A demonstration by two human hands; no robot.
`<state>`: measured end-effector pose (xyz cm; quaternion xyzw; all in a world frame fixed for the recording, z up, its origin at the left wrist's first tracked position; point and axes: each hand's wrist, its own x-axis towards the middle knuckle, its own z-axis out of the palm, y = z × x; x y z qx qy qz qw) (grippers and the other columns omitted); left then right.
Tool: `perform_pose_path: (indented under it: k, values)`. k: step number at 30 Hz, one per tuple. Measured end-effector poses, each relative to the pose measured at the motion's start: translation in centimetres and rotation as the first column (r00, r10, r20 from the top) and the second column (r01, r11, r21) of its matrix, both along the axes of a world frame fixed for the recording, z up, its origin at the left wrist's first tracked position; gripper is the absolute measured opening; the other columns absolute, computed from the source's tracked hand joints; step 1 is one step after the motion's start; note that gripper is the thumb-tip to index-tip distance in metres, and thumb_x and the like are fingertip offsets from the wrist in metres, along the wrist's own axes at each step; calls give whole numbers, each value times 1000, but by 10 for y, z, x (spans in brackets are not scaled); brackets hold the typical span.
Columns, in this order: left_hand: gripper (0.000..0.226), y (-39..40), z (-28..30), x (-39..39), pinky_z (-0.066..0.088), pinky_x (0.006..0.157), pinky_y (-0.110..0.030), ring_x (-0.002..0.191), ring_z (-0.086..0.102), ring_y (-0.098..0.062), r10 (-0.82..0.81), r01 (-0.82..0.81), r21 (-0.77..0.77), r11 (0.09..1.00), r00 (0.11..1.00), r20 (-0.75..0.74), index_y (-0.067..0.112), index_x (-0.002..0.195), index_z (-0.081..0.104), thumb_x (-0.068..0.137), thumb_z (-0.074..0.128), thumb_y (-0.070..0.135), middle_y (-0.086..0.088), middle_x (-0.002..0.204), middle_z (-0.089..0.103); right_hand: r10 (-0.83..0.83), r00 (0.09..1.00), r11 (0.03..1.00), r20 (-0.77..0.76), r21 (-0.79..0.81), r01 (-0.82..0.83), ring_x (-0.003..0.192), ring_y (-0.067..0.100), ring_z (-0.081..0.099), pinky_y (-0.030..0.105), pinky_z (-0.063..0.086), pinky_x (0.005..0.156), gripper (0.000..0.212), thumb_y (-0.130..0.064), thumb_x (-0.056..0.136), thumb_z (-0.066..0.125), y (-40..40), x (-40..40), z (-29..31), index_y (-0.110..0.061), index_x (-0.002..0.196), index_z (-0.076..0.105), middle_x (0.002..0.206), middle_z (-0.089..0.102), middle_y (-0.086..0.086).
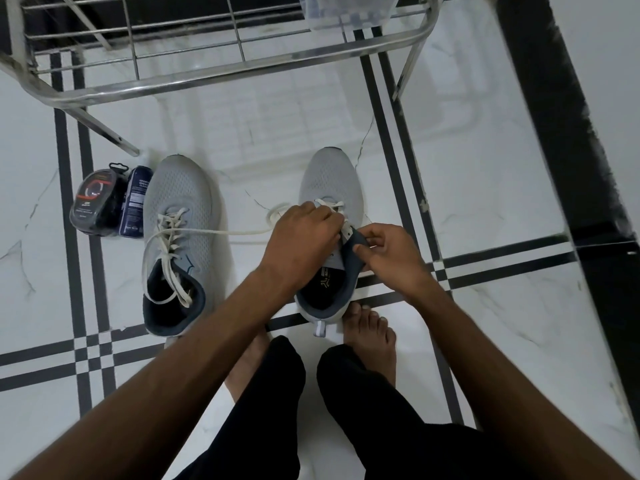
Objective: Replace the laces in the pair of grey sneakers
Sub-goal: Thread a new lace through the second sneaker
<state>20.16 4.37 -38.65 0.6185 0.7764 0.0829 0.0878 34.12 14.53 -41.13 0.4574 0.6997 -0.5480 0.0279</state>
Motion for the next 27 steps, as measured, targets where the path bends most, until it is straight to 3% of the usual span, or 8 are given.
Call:
perform_pose_path:
  k: [3,6,10,12,15,20,27]
  values:
    - [12,-3,1,-1,44,52,-37,63,61,-35,96,-105,99,990,991,90,5,89,62,85,71,12,-13,72,66,-25,999,999,-27,-40,24,96,20,70,38,62,77,19,-4,92,65,0,1,1,-11,108,72,100,74,2]
    - [16,-9,-4,-1,48,60,-39,74,62,-28,158,-176,51,983,954,255,12,97,57,95,62,27,-5,83,68,-57,996,994,-62,-93,51,94,22,71,39,63,76,21,-4,92,66,0,0,4,-9,112,70,102,73,7]
    - [11,-14,-8,3,52,68,-38,80,65,-16,196,-237,43,971,881,431,22,95,63,88,71,26,7,86,71,-134,982,971,-136,-215,103,87,18,74,27,61,70,16,-3,93,66,-3,4,9,-15,104,69,95,75,4]
    - [16,-14,-9,7,49,69,-33,80,65,-18,186,-231,65,971,895,406,24,102,72,85,74,23,4,86,74,-182,969,946,-169,-299,126,87,18,75,24,60,70,19,0,94,64,-5,6,11,-13,106,69,96,76,6]
    - [9,-11,-10,11,44,69,-32,74,64,-23,179,-216,77,973,927,331,21,91,78,83,75,19,0,78,74,-228,957,917,-181,-369,148,89,17,75,24,59,71,22,4,94,61,-6,8,12,-11,108,69,99,75,8]
    - [3,-9,-9,9,46,68,-35,66,62,-25,161,-180,75,981,964,212,20,78,75,78,78,21,-3,68,69,-240,953,911,-183,-381,157,87,16,75,23,58,69,21,5,94,61,-6,7,13,-12,104,69,98,75,8]
    - [14,-9,-12,12,41,76,-36,72,59,-21,195,-202,38,979,970,145,21,78,72,87,63,28,0,72,70,-209,960,922,-186,-366,130,84,14,75,21,58,67,20,5,93,61,-7,4,14,-9,104,69,93,75,5]
